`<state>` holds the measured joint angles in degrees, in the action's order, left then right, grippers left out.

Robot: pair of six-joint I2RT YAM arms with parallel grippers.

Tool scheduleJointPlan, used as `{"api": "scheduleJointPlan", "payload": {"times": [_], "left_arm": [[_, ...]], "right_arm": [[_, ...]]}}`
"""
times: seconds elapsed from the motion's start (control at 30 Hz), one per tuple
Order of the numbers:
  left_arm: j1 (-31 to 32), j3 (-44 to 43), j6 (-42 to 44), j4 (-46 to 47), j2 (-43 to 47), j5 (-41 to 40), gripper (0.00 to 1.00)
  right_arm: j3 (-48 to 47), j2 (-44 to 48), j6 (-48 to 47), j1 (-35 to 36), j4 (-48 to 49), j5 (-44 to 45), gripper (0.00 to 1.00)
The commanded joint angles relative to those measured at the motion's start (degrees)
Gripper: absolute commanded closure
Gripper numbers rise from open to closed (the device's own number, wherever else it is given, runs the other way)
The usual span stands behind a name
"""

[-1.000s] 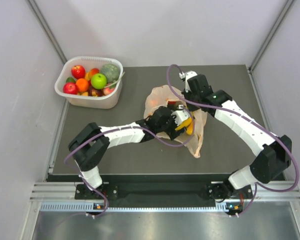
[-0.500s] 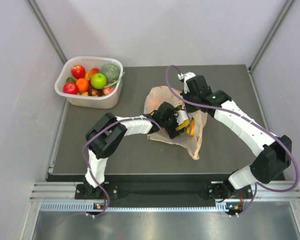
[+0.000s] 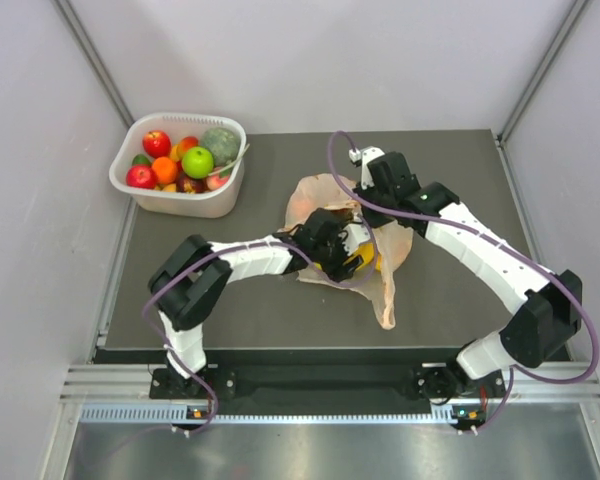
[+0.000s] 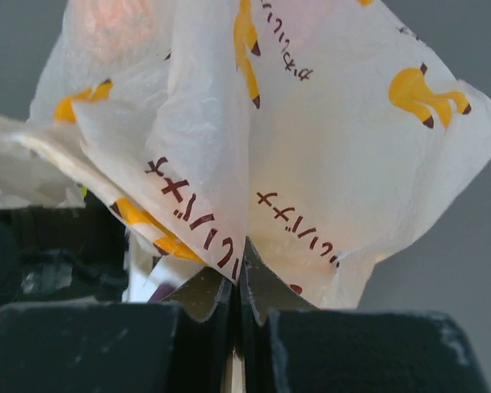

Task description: Untie the knot of the plastic bag and take out the fruit

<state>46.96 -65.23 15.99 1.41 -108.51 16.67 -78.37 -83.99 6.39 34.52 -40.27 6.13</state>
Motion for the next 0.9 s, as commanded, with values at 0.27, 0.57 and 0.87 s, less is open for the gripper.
{"api": "scheduleJointPlan", "payload": {"times": [0.27, 0.57, 0.87], "left_arm": [[2.0, 5.02, -8.42, -7.11, 17.19, 2.49, 0.65], [2.43, 11.09, -17.99, -11.95, 31.06, 0.4, 1.0], [2.61, 7.4, -29.59, -23.73, 46.01, 14.08, 1.0]], "right_arm": [[-2.66, 0.75, 2.48, 1.34, 3.27, -3.41, 1.0], [-2.93, 1.81, 4.07, -1.21, 4.76, -1.91, 1.0], [-6.09, -2.58, 5.56, -2.79, 3.54, -5.16, 1.0]]}}
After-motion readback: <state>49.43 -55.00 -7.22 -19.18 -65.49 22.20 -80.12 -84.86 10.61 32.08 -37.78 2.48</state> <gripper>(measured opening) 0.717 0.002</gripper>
